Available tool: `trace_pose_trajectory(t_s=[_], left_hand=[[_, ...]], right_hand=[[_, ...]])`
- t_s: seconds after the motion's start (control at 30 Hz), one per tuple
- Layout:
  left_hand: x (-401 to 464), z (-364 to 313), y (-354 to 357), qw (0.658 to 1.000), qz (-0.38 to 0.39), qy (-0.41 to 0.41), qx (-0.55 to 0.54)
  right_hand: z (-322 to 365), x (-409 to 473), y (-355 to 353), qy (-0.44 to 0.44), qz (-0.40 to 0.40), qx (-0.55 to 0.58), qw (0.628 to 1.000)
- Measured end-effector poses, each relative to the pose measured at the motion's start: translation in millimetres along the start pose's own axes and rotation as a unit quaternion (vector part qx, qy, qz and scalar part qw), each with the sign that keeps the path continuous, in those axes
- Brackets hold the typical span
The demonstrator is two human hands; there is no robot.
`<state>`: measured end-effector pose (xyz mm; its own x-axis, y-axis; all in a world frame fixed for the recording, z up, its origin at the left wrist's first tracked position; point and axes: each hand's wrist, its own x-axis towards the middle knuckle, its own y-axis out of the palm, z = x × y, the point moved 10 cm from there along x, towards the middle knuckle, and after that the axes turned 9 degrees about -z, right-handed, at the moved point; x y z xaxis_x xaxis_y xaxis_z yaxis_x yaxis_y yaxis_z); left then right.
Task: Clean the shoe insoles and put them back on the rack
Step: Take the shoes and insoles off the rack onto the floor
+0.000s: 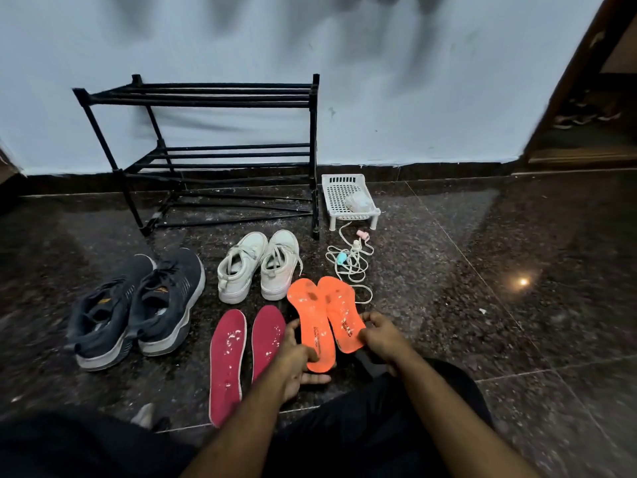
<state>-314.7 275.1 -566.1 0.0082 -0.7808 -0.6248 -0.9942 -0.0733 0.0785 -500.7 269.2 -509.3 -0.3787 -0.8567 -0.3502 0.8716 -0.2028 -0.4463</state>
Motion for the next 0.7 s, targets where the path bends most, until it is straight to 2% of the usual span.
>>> trace_pose_trajectory(t_s=[0.13,0.27,0.4,0.5,0.57,0.7], left_hand=[[0.6,23.6,-12.8,0.999,-0.009,-0.028,0.016],[0.7,32.2,-19.5,0.999,-0.015,-0.011,0.049],[2.0,30.8,-16.7,0.988,-0.032,0.067,0.132],[14.0,33.7,-20.4,0.948,-0.098,0.165,0.254],[6.4,32.2,-19.3,0.917,-0.128,0.199,0.322],[-8.3,20.8,-14.6,0.84,-0.175,0.249,0.449]], right_hand=[[-9.4,4.6,8.8,-0.025,-0.003,-0.22,0.975],[-16.3,8.4,20.0,-0.011,0.013,-0.286,0.958],[-18.9,8.3,24.9,-0.024,0.01,-0.378,0.926],[-25.9,9.7,24.8,-0.018,-0.02,-0.432,0.901],[-27.4,13.5,23.6,-0.018,-0.044,-0.447,0.893],[-25.6,30.0,26.6,-0.039,-0.054,-0.417,0.906]])
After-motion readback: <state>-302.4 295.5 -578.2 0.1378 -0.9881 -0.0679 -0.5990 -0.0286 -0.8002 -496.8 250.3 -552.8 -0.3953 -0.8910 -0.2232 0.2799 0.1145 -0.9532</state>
